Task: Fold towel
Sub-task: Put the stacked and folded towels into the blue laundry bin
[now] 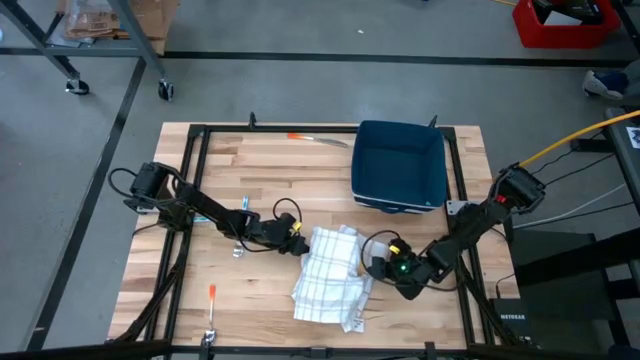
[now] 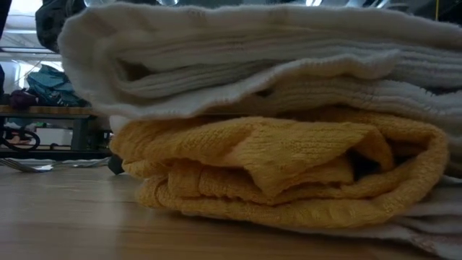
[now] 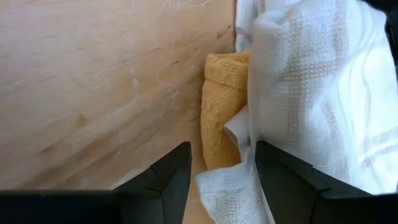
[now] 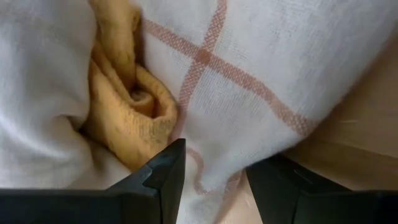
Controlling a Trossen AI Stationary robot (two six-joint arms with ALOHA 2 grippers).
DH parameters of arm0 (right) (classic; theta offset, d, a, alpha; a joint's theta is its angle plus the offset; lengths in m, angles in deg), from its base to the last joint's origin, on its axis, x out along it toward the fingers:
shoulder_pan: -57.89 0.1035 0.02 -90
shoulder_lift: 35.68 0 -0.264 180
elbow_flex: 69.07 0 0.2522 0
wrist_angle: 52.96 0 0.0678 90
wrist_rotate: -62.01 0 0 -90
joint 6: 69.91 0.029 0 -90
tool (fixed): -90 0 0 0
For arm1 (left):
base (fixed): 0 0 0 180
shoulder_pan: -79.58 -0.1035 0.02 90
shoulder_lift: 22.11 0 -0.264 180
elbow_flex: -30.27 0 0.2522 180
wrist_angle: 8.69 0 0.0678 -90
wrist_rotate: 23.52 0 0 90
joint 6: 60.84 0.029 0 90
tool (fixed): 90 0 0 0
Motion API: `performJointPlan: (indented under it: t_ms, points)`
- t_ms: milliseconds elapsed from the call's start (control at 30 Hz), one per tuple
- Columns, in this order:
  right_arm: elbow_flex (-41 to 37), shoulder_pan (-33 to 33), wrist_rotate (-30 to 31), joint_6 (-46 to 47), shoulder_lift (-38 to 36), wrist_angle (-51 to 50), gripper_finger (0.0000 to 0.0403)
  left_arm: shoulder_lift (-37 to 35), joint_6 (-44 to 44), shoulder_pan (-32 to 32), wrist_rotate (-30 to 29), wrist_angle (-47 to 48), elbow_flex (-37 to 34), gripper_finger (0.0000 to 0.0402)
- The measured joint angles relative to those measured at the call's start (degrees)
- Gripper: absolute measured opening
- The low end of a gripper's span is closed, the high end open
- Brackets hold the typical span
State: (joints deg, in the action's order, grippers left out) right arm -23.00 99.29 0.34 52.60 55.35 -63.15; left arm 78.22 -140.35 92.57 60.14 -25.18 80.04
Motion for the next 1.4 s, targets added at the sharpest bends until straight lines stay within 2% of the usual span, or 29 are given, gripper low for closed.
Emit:
performJointPlan:
  t_ms: [333, 533, 733, 867, 1100, 1233, 1400]
  points:
    - [0.0, -0.7, -0.8, 0.2, 0.0, 3.0, 0.0165, 0.6, 0.2, 0.0, 0.0, 4.8, 3.5, 0.017]
    - [0.0, -0.9, 1.0, 0.2, 0.1, 3.5, 0.0165, 6.4, -0.1, 0.3, 2.1, 3.4, 8.8, 0.017]
    - [0.8, -2.7, 0.4, 0.0, 3.6, 6.7, 0.0165, 11.5, 2.0, 0.3, 4.8, 3.7, 15.9, 0.017]
    - [2.6, -4.0, 0.5, -3.7, 6.8, 10.1, 0.0165, 13.0, 5.0, 0.3, 5.9, 4.2, 18.7, 0.017]
    - [6.2, -5.6, 1.8, -11.0, 8.6, 9.0, 0.0152, 13.2, 6.1, -0.1, 6.7, 2.1, 19.2, 0.0168]
    - [7.0, -5.7, 5.8, -13.1, 8.6, 9.3, 0.0105, 13.2, 6.5, -0.1, 6.9, -2.1, 19.0, 0.0132]
    - [7.0, -5.7, 9.2, -13.1, 8.4, 9.8, 0.0035, 11.9, 6.2, -0.6, 6.8, -3.2, 19.4, 0.0043]
